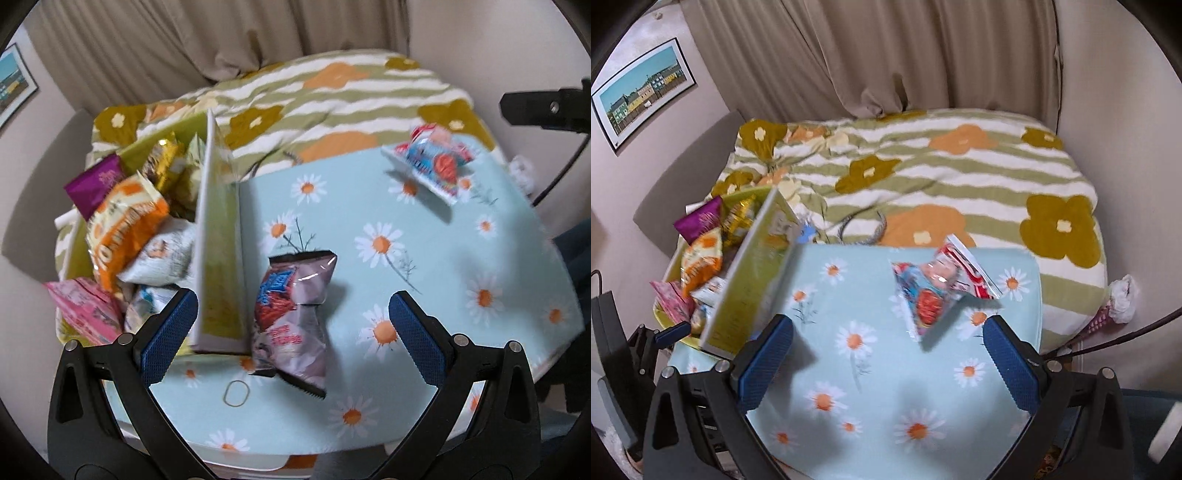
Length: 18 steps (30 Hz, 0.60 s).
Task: Organize snacks
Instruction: 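Grasp the dark red-blue bag with the left tool while the right tool grasps the white shrimp flakes bag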
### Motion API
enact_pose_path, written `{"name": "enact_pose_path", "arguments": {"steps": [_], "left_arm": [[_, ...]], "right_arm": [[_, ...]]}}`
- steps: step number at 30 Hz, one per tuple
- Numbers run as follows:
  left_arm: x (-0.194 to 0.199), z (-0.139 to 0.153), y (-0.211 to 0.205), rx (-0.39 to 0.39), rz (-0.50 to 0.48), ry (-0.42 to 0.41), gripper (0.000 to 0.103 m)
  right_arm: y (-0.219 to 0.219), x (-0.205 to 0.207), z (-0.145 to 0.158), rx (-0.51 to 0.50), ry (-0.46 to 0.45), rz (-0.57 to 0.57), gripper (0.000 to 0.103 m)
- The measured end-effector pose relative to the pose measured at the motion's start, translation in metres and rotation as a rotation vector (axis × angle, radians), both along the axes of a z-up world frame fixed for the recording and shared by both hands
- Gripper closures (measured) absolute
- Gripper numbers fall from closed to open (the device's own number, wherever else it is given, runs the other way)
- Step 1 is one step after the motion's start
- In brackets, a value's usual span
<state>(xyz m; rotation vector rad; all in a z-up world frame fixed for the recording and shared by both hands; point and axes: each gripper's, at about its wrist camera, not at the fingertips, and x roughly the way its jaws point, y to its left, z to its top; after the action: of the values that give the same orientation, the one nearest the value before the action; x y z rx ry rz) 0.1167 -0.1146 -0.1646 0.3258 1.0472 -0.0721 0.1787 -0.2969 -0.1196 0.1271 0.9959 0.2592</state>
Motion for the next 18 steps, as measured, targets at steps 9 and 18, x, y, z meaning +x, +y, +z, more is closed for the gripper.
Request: {"name": "enact_pose_path", "arguments": {"steps": [9,18], "left_arm": [[0.026,-0.064,-0.012,0.115,0.074,0.09,0.005],[0.04,-0.101,-0.013,0.167,0.106,0.153,0.009]], "right_arm": [[-0.028,0.056,-0.072,0.161,0.148,-0.072,0.0],[-0.033,0.1,-0.118,0.277,0.26,-0.173,0.0]]}}
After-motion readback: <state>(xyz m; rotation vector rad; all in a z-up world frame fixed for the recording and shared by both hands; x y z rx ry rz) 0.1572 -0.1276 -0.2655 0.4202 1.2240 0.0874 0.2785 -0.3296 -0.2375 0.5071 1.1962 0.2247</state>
